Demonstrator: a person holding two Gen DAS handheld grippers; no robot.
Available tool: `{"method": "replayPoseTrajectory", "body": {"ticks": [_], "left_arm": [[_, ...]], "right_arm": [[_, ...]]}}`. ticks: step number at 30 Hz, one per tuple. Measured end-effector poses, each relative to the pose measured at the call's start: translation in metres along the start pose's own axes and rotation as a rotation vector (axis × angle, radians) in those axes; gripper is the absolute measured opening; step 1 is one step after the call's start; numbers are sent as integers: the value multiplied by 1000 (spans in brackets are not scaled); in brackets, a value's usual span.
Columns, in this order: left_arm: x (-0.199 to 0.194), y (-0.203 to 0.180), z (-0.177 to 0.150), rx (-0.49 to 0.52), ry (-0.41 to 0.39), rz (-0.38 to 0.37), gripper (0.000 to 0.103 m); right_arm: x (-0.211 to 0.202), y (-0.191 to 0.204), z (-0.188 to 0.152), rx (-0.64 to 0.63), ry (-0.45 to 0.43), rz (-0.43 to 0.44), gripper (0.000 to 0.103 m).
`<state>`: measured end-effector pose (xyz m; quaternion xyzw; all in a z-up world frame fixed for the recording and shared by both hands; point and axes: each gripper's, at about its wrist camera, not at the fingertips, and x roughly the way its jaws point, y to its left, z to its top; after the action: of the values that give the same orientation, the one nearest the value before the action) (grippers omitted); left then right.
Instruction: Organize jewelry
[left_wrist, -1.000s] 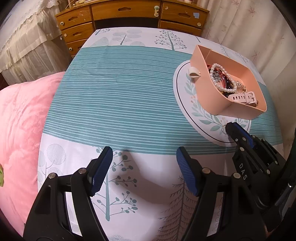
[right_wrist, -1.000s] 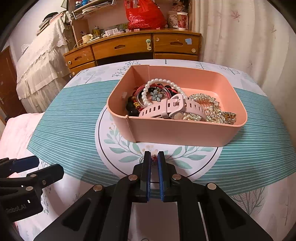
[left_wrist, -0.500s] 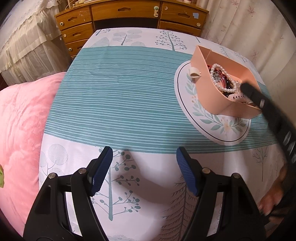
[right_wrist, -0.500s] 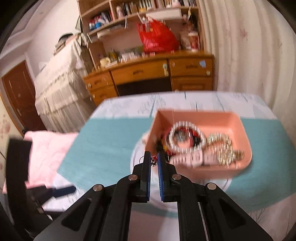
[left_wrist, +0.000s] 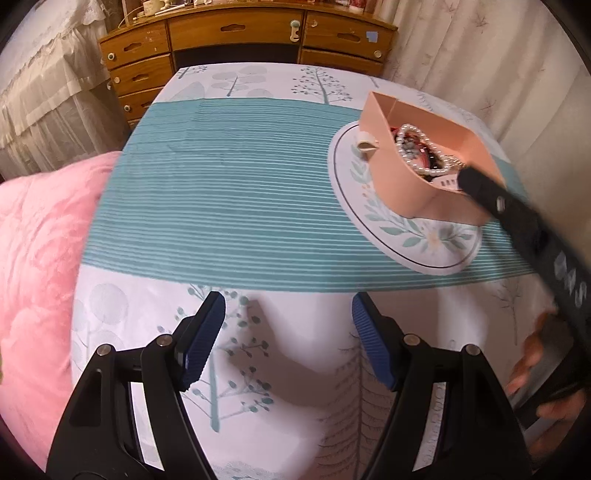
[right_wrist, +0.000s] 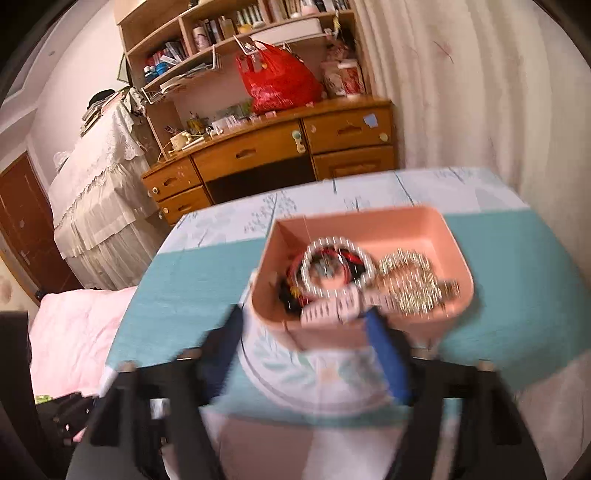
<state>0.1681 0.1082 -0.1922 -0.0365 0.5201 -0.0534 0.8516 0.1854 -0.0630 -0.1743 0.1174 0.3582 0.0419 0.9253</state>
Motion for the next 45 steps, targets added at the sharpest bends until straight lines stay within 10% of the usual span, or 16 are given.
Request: {"method": "replayPoseTrajectory", "body": {"ticks": [8,14,20,25,31,45], "left_arm": [[-23,-10,-32,-116,-10,36,69],[-52,-26,-67,-178,219,-56,69],[-128,-52,-87,-146,148,-47,83],[-179,-88,-74,-31,89,-69,103],[-220,-136,-56,136,-34,-22,103],[-247,-153,-62,124,-155,54,103]], "right_arm": [[-32,-31,-54,2,151,-13,99],[-93,-63,-91,-54,300,-29,103],[-162,-88,-112,-93,436,-77,103],[-217,-98,-107,-47,414,-108,103],[-269,-94,-63,-31,316,-96,103],[-318,-67,-27,-73,253,-57,103]]}}
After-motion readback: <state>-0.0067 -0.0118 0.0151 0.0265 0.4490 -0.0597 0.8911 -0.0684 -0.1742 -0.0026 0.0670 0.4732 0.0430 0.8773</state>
